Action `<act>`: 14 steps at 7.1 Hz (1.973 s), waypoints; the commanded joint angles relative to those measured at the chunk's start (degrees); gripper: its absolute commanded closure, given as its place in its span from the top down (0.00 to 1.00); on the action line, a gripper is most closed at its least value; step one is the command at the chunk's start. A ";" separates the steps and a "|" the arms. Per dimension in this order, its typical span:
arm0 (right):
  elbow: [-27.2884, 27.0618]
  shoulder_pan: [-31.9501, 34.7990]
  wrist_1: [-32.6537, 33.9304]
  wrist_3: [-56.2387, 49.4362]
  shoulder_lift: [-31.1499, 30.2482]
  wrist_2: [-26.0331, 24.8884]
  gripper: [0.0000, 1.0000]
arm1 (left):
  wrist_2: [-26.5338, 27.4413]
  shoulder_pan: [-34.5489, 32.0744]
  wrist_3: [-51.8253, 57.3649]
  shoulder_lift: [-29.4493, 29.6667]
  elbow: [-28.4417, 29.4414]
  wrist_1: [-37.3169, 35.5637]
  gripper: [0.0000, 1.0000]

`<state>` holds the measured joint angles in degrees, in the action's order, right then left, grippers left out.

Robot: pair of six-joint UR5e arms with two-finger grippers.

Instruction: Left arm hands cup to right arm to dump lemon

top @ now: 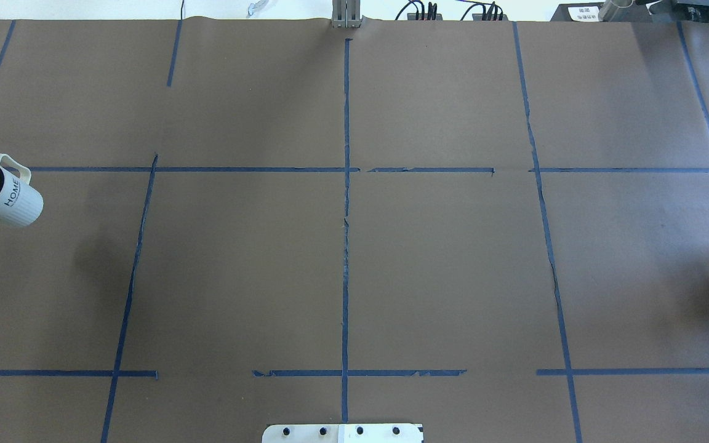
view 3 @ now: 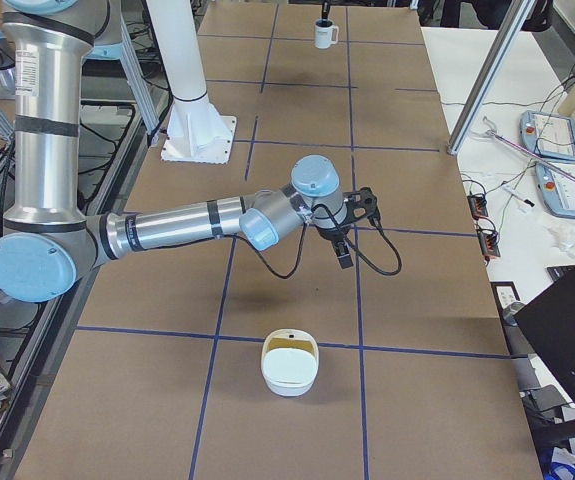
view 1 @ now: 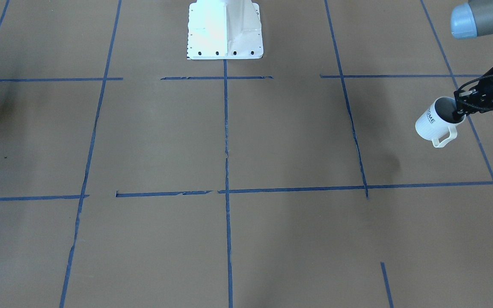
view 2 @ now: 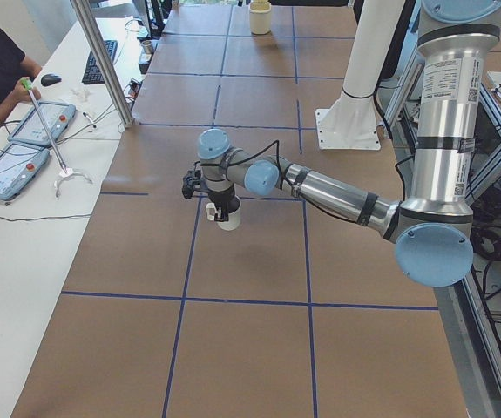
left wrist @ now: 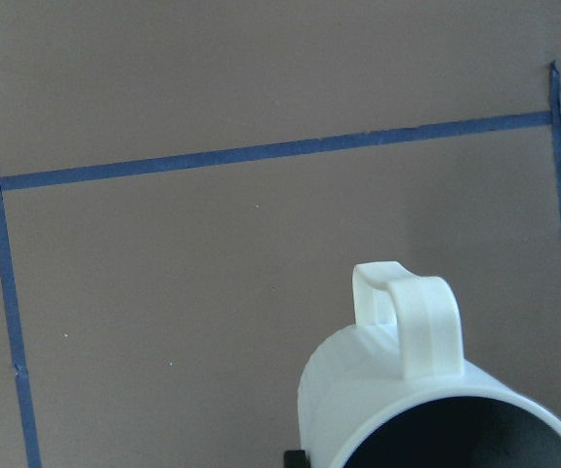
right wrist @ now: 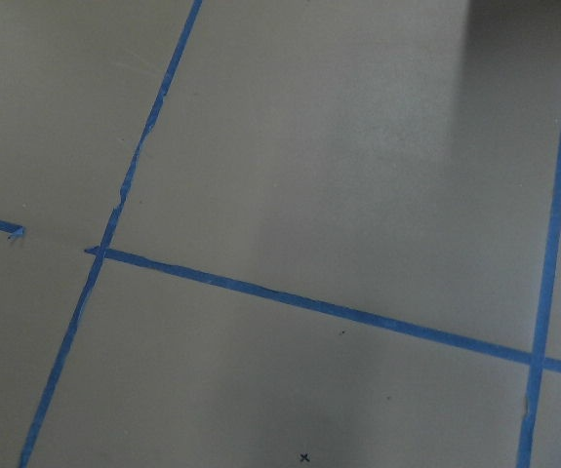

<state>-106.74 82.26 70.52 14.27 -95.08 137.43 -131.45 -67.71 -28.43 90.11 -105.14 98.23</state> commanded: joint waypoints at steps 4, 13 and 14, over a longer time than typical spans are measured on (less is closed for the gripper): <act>-0.22 0.88 2.87 -2.05 0.16 1.79 1.00 | 3.82 8.19 -15.43 -6.78 3.98 18.99 0.07; -0.84 0.88 2.79 -2.05 0.33 1.79 1.00 | 6.21 10.31 -14.73 -8.81 2.24 19.28 1.00; -0.75 0.97 2.87 -2.05 0.25 1.87 1.00 | 5.86 9.53 -14.73 -9.25 -0.82 19.11 1.00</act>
<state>-107.45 83.16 73.32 12.22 -94.76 139.22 -125.24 -57.53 -43.16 81.24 -103.26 117.48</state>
